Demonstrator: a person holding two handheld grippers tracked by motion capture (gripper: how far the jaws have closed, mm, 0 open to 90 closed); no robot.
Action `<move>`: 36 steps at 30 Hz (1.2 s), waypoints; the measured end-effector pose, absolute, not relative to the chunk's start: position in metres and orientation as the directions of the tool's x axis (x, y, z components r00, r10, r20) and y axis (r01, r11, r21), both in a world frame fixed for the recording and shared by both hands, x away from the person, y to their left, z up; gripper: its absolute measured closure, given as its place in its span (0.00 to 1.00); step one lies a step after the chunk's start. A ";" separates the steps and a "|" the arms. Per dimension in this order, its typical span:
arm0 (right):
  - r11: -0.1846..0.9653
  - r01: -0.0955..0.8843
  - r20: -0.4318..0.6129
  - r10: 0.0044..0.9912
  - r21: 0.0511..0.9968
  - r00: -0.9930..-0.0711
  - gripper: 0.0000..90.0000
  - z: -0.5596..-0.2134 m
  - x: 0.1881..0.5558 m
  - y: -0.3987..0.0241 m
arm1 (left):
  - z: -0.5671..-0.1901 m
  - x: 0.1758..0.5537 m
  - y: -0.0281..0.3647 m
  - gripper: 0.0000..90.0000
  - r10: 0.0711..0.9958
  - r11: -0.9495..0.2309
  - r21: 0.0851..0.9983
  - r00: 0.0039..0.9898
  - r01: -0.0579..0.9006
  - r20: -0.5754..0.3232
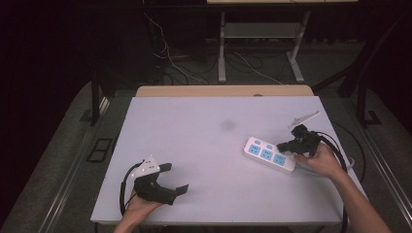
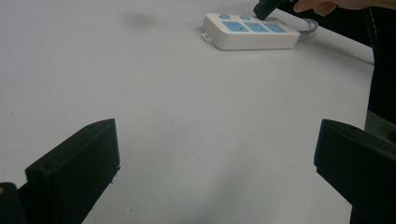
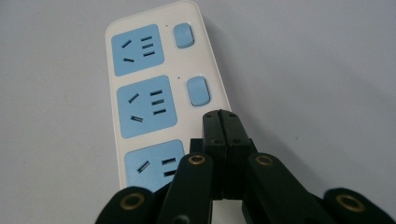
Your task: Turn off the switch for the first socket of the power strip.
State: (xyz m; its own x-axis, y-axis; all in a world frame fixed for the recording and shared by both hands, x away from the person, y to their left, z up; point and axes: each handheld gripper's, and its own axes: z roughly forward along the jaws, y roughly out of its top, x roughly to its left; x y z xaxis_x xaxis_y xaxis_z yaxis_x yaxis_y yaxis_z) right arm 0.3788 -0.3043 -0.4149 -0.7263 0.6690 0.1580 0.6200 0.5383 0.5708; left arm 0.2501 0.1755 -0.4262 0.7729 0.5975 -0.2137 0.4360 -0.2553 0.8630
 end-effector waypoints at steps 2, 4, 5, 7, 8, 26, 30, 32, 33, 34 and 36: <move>0.543 0.615 0.153 0.666 0.572 -0.730 1.00 -0.415 0.379 -0.304 | -0.427 0.251 0.175 0.00 0.597 -0.256 0.862 0.773 0.437 -0.215; 0.544 0.615 0.149 0.668 0.571 -0.729 1.00 -0.414 0.379 -0.303 | -0.427 0.251 0.175 0.00 0.596 -0.258 0.862 0.774 0.436 -0.213; 0.544 0.616 0.150 0.668 0.570 -0.729 1.00 -0.414 0.379 -0.303 | -0.427 0.251 0.175 0.00 0.595 -0.258 0.862 0.775 0.435 -0.213; 0.543 0.618 0.155 0.667 0.568 -0.729 1.00 -0.414 0.379 -0.303 | -0.427 0.251 0.175 0.00 0.594 -0.260 0.862 0.776 0.435 -0.212; 0.540 0.625 0.165 0.667 0.564 -0.726 1.00 -0.414 0.380 -0.303 | -0.427 0.251 0.175 0.00 0.595 -0.261 0.861 0.775 0.436 -0.213; 0.481 0.644 0.192 0.694 0.595 -0.694 1.00 -0.394 0.371 -0.316 | -0.426 0.250 0.175 0.00 0.592 -0.254 0.863 0.776 0.437 -0.218; 0.472 0.646 0.190 0.700 0.600 -0.688 1.00 -0.389 0.367 -0.320 | -0.426 0.250 0.175 0.00 0.593 -0.253 0.863 0.775 0.437 -0.219; 0.464 0.648 0.193 0.704 0.603 -0.684 1.00 -0.388 0.365 -0.321 | -0.426 0.250 0.175 0.00 0.592 -0.249 0.864 0.775 0.438 -0.221; 0.462 0.648 0.192 0.705 0.606 -0.683 1.00 -0.386 0.364 -0.322 | -0.426 0.250 0.175 0.00 0.592 -0.249 0.864 0.774 0.438 -0.222; 0.457 0.650 0.194 0.707 0.607 -0.680 1.00 -0.385 0.363 -0.323 | -0.426 0.250 0.175 0.00 0.592 -0.247 0.864 0.774 0.438 -0.223; 0.450 0.647 0.194 0.709 0.615 -0.678 1.00 -0.383 0.360 -0.325 | -0.426 0.250 0.175 0.00 0.592 -0.245 0.865 0.774 0.437 -0.224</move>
